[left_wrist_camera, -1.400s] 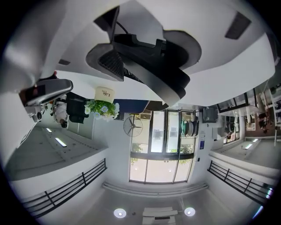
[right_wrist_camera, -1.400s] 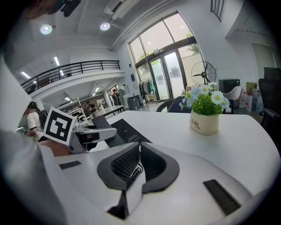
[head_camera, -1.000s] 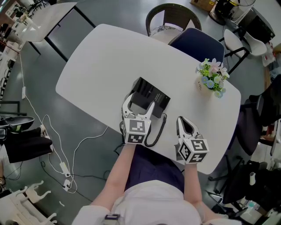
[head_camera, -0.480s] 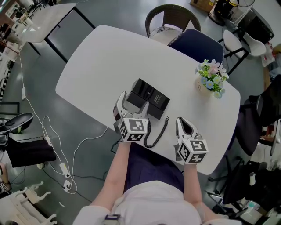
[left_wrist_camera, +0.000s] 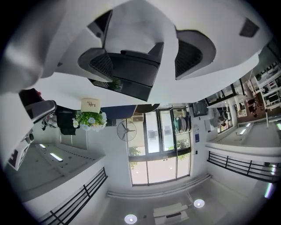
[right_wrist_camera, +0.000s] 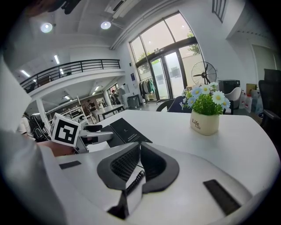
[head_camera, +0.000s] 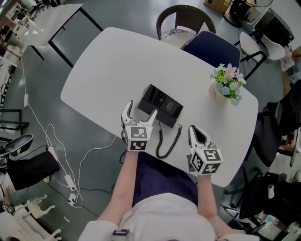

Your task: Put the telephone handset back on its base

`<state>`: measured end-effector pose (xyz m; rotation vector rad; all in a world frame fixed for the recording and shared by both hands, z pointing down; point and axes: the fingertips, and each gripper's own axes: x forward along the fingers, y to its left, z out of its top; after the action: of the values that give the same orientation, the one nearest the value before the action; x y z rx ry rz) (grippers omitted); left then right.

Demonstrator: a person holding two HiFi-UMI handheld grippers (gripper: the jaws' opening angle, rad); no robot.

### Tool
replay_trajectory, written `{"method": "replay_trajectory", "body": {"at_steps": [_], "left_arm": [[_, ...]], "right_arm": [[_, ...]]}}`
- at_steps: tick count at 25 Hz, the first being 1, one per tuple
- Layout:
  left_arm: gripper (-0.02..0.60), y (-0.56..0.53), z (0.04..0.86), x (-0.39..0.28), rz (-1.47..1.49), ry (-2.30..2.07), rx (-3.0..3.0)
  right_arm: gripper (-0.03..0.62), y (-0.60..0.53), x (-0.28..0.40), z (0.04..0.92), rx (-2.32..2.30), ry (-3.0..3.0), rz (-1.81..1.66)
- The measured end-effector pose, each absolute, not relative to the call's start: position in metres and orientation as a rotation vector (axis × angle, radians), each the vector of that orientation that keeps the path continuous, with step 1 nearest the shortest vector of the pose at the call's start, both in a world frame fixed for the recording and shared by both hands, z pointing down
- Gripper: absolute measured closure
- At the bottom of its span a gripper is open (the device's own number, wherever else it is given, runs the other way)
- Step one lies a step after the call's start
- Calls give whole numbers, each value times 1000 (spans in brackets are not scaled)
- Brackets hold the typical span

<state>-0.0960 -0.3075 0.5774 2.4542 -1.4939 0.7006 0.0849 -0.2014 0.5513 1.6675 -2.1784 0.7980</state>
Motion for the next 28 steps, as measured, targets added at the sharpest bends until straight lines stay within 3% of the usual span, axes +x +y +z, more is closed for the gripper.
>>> {"method": "replay_trajectory", "body": {"at_steps": [28], "left_arm": [[153,-244,523,-112,237,-1269,2393]], "right_arm": [[559,-217,68,498,1703,-2327,643]]}}
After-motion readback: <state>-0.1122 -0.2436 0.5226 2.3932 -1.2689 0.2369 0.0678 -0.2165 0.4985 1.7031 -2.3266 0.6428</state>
